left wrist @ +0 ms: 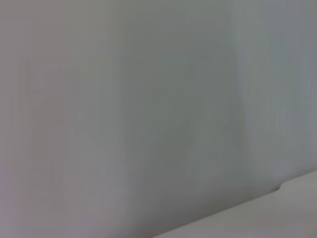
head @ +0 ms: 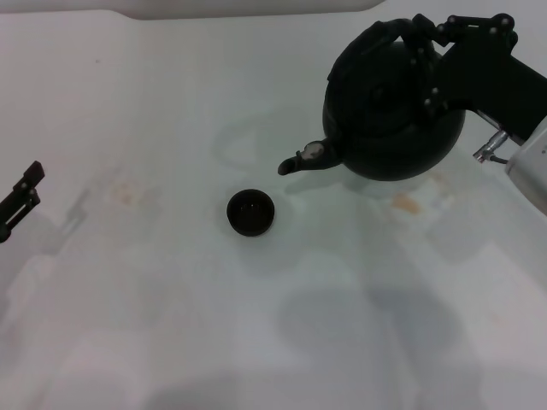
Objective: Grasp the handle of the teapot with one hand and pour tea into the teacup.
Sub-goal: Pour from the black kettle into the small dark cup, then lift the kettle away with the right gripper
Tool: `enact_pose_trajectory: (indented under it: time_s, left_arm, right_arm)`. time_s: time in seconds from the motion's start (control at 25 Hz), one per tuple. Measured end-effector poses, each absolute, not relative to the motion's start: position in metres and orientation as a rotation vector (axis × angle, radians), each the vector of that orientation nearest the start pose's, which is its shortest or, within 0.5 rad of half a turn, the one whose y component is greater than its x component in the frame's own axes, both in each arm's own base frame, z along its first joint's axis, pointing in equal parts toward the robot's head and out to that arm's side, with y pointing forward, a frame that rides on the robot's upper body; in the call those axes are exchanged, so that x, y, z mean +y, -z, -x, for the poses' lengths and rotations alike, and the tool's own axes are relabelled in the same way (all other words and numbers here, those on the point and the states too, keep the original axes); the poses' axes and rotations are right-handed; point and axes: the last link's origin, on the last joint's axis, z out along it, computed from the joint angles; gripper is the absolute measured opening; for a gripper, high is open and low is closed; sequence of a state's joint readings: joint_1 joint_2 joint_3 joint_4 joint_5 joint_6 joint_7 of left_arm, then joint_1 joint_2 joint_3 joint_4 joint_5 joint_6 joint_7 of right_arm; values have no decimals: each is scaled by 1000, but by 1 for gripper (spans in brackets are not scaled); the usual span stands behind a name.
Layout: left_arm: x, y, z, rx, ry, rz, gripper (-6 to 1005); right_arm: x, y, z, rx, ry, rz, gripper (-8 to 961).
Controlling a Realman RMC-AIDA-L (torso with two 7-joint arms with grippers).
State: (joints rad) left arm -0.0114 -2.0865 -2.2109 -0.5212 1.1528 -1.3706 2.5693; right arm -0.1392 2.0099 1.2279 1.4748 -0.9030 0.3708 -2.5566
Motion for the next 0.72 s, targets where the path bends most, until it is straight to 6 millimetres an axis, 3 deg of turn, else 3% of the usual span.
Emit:
enact_pose_trajectory:
  time_s: [0.72]
  left_arm:
    - [216, -10, 377, -422, 594, 2011, 736]
  right_arm:
    - [276, 28, -193, -76, -247, 2091, 108]
